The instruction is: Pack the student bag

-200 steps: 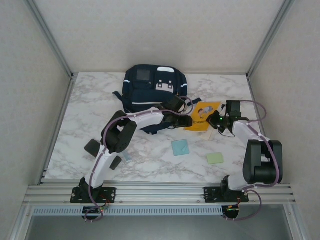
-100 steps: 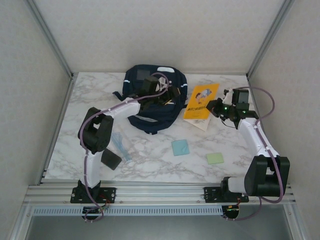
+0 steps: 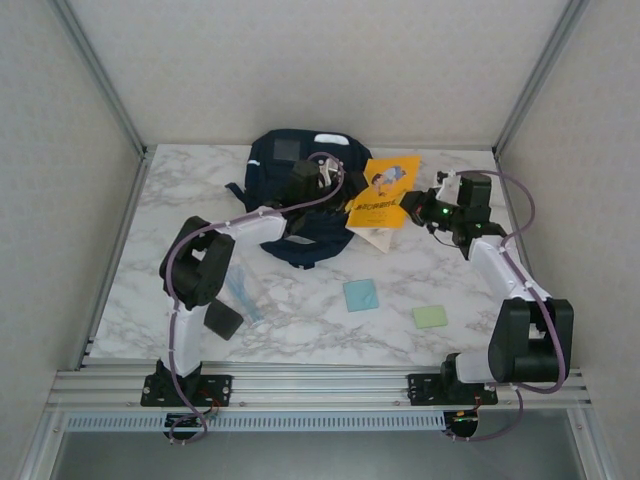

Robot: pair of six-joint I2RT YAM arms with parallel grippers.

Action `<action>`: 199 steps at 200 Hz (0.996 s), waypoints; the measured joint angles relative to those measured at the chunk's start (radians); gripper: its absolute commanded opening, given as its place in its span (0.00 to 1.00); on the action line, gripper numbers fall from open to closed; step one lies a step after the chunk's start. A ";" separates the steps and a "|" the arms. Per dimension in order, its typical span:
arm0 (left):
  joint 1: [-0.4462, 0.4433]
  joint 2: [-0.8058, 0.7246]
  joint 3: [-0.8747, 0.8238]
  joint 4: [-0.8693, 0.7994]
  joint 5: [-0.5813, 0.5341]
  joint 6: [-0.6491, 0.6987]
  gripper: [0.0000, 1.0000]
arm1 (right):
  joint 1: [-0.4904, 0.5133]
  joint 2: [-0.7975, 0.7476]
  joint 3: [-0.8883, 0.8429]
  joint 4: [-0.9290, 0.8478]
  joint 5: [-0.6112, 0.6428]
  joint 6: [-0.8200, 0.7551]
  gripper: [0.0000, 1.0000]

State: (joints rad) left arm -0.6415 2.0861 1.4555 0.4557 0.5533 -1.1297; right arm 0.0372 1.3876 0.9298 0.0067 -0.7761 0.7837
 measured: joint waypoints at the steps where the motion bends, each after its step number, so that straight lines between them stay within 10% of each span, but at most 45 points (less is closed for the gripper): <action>1: 0.000 0.000 0.000 0.002 0.000 -0.002 0.63 | 0.000 0.001 -0.001 0.001 0.000 0.000 0.00; 74: 0.004 0.019 -0.047 0.087 0.019 -0.059 0.00 | 0.000 0.080 -0.021 0.061 -0.013 0.024 0.01; 107: 0.013 0.015 -0.064 0.058 0.006 -0.041 0.00 | 0.005 0.082 0.003 -0.057 0.079 0.001 0.98; 199: 0.111 -0.005 -0.102 0.063 -0.360 -0.044 0.00 | 0.266 -0.060 -0.121 -0.001 0.417 0.349 0.99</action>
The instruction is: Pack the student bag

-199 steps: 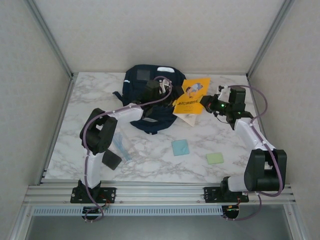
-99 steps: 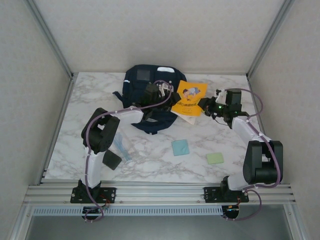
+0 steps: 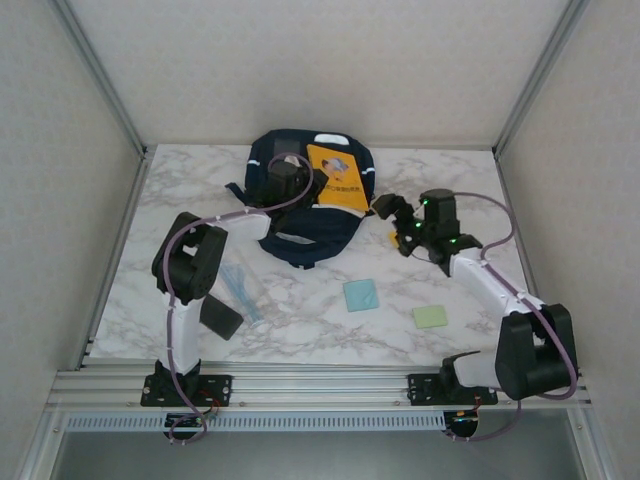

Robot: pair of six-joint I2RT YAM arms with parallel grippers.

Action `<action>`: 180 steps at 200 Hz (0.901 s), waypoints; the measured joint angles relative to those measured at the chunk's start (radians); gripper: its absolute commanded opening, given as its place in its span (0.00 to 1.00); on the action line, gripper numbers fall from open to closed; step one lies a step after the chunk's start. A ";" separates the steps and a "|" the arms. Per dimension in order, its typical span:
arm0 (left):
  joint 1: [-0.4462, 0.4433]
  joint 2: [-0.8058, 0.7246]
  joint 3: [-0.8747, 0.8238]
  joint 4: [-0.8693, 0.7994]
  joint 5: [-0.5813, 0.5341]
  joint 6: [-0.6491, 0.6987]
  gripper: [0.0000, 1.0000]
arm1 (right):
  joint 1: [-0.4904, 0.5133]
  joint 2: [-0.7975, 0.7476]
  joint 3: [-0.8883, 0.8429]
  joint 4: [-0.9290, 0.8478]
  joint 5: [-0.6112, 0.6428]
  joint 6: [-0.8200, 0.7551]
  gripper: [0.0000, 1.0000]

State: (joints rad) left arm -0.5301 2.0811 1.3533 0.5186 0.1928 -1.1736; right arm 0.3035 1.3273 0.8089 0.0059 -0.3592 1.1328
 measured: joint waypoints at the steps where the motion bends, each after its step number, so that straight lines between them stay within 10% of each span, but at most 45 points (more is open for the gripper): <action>1: 0.000 0.000 -0.001 0.002 -0.002 -0.002 0.00 | 0.003 0.001 -0.002 0.003 0.002 0.005 0.99; 110: -0.063 -0.088 -0.150 0.189 -0.178 -0.177 0.00 | 0.194 0.312 0.027 0.592 0.156 0.383 0.94; 180: -0.064 -0.121 -0.208 0.246 -0.185 -0.254 0.00 | 0.200 0.358 0.042 0.717 0.183 0.412 0.00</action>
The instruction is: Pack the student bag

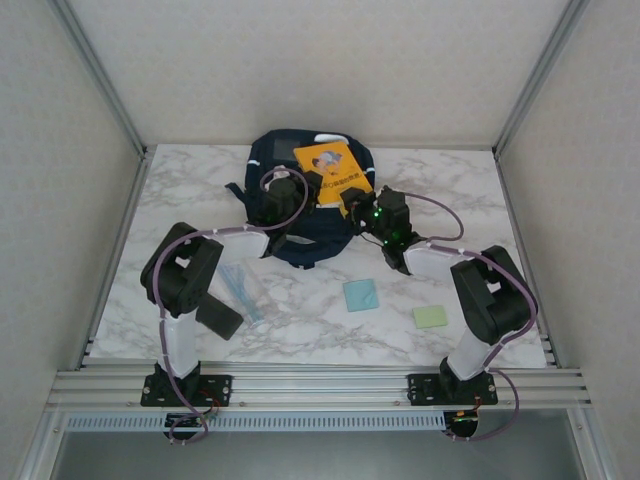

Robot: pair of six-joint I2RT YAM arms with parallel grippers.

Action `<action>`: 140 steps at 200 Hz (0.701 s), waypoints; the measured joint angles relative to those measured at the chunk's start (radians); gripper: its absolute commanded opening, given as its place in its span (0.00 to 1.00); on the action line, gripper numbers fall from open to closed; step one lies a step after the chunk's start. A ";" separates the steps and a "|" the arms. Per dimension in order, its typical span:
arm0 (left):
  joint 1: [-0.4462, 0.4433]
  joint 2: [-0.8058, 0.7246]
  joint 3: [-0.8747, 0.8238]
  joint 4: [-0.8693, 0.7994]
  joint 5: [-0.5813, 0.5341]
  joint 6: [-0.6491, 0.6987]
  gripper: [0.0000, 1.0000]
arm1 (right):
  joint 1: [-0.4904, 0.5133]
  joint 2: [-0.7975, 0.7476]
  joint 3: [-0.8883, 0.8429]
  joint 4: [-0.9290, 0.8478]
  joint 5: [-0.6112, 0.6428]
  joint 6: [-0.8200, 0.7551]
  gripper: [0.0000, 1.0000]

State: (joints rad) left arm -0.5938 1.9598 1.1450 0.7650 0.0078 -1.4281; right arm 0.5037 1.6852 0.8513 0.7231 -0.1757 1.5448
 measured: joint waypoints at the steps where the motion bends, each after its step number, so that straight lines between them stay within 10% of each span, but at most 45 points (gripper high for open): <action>1: 0.000 0.000 -0.001 0.000 0.001 -0.002 0.00 | 0.000 -0.001 0.000 0.001 -0.001 -0.004 0.00; 17: 0.002 0.000 -0.002 0.003 0.003 -0.004 0.07 | -0.002 -0.008 0.003 -0.005 -0.002 -0.014 0.00; 38: 0.002 -0.001 -0.003 0.011 0.030 -0.013 0.71 | -0.010 -0.020 0.003 -0.023 -0.003 -0.037 0.00; 47: 0.002 -0.006 -0.003 0.010 0.067 -0.005 0.83 | -0.023 -0.034 0.001 -0.048 -0.004 -0.053 0.00; 140: 0.040 -0.248 0.179 -0.827 0.196 0.864 0.80 | -0.307 -0.397 -0.031 -0.567 -0.085 -0.432 0.00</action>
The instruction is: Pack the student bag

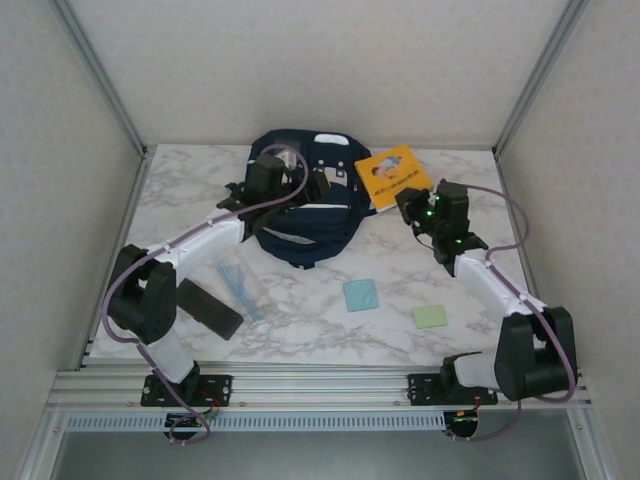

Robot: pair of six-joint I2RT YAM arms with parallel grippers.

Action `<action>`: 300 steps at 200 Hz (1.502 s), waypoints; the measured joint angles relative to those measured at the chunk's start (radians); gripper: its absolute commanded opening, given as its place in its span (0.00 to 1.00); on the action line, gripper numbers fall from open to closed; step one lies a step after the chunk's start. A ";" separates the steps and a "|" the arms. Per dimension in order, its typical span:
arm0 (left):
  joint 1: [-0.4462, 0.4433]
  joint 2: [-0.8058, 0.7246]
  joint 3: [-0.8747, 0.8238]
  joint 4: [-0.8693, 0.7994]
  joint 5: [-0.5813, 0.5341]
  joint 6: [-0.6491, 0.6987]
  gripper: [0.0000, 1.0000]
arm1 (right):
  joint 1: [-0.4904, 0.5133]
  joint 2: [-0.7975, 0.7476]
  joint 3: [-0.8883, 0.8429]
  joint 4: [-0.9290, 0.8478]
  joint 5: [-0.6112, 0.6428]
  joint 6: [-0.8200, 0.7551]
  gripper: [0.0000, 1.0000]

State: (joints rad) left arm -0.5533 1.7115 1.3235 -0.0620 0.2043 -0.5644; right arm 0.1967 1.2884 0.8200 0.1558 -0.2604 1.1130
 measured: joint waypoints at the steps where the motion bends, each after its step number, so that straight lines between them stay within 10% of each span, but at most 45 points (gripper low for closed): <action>1: 0.000 0.001 0.004 -0.007 0.000 0.008 0.80 | -0.003 -0.005 0.000 -0.008 -0.003 -0.005 0.00; 83: -0.008 0.150 0.175 -0.603 -0.030 0.620 0.80 | -0.174 -0.128 0.000 -0.347 -0.087 -0.211 0.00; 179: -0.011 0.266 0.243 -0.681 -0.003 0.808 0.75 | -0.209 -0.140 0.000 -0.389 -0.134 -0.238 0.00; 227: -0.011 0.299 0.243 -0.678 -0.010 0.837 0.00 | -0.215 -0.157 0.000 -0.388 -0.137 -0.238 0.00; 300: -0.013 0.299 0.343 -0.701 0.049 0.706 0.00 | -0.221 -0.216 0.000 -0.426 -0.136 -0.247 0.00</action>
State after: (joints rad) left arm -0.5659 2.0102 1.6665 -0.7631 0.2535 0.1421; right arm -0.0242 1.0721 0.8200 -0.2707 -0.3965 0.8661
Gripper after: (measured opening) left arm 0.042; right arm 0.109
